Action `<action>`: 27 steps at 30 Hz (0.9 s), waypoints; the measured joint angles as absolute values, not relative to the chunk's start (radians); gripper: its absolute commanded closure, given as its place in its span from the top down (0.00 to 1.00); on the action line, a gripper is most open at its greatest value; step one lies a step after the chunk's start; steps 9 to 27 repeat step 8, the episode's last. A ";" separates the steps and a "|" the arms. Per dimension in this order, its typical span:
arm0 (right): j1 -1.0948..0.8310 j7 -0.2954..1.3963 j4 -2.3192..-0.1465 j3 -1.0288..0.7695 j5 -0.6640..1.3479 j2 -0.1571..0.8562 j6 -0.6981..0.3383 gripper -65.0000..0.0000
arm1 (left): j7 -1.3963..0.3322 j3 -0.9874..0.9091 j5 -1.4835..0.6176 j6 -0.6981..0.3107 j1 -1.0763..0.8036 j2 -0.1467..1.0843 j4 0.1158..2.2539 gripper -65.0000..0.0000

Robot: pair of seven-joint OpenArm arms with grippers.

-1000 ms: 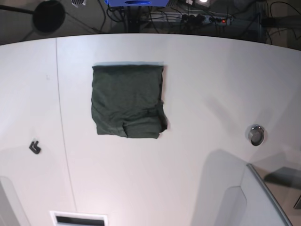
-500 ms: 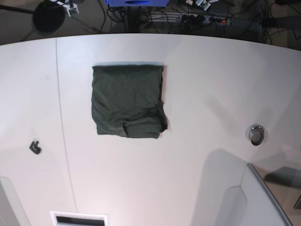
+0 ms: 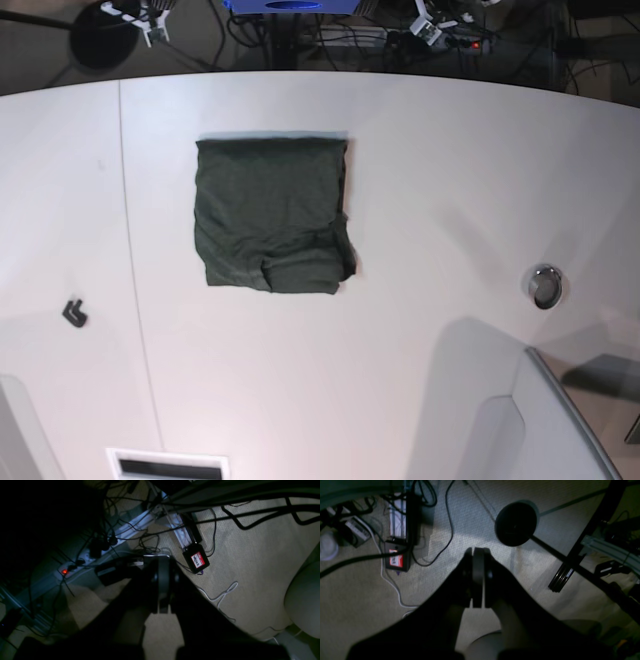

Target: Layout the t-shirt on the table in an organized manner, then fold the t-shirt properly

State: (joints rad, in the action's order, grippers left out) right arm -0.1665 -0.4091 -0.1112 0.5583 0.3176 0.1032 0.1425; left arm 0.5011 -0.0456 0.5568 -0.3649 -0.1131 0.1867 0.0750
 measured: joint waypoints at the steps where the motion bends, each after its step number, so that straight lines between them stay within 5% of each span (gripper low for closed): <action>1: -0.165 -0.411 -0.111 0.558 0.318 0.100 0.142 0.00 | 0.501 -0.046 0.557 -0.365 -0.112 0.186 0.075 0.00; 27: -0.167 -0.411 -0.111 0.561 0.318 0.097 0.143 0.00 | 0.501 -0.045 0.557 -0.365 -0.120 0.191 0.069 0.00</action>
